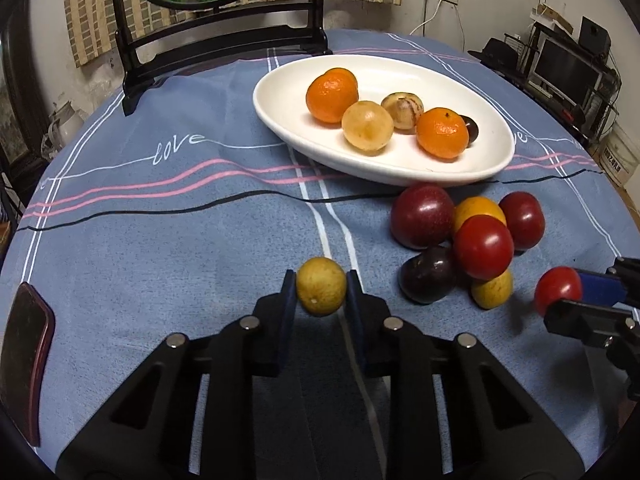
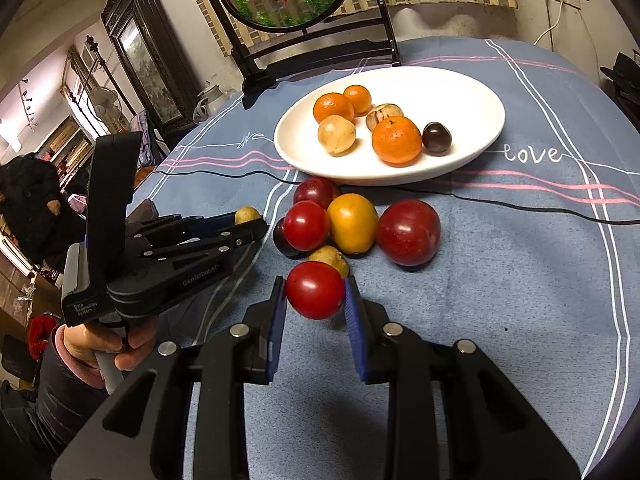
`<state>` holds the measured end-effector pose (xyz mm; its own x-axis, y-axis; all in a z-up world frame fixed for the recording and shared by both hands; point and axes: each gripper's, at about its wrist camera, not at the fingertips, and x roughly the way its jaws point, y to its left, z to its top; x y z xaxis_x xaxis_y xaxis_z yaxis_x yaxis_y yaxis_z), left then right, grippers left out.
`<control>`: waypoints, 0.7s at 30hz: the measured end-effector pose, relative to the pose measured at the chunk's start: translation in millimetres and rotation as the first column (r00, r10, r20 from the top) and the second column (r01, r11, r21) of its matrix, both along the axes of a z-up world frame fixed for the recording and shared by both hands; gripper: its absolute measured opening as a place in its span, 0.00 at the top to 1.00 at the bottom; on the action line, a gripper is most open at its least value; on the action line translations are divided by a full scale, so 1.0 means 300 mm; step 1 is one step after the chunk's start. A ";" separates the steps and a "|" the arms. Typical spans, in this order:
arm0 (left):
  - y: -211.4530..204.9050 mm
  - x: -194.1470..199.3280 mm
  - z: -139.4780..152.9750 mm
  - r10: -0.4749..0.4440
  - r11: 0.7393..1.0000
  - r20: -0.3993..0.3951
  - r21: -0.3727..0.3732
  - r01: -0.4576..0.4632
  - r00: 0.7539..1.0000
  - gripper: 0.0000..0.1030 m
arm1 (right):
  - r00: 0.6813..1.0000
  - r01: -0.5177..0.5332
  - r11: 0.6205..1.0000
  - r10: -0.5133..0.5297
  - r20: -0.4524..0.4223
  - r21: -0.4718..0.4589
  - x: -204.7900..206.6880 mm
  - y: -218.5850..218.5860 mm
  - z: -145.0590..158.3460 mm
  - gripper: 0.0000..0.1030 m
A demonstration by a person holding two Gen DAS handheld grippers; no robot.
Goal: Organize fruits
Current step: 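Lower both fruits onto the white plate and open both tools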
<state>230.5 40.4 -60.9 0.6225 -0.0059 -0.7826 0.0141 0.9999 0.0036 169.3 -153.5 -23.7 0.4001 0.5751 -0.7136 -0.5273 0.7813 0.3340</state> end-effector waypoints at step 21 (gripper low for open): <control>-0.012 0.198 0.219 0.082 0.986 0.171 -0.160 -0.055 0.982 0.76 | 0.970 0.170 0.984 -0.177 0.165 0.051 0.283 -0.048 0.116 0.72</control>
<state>290.0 36.9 4.8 0.7537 -0.0704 -0.6535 -0.0417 0.9871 -0.1545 254.3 -167.9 11.2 0.6082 0.5107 -0.6076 -0.4357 0.8547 0.2823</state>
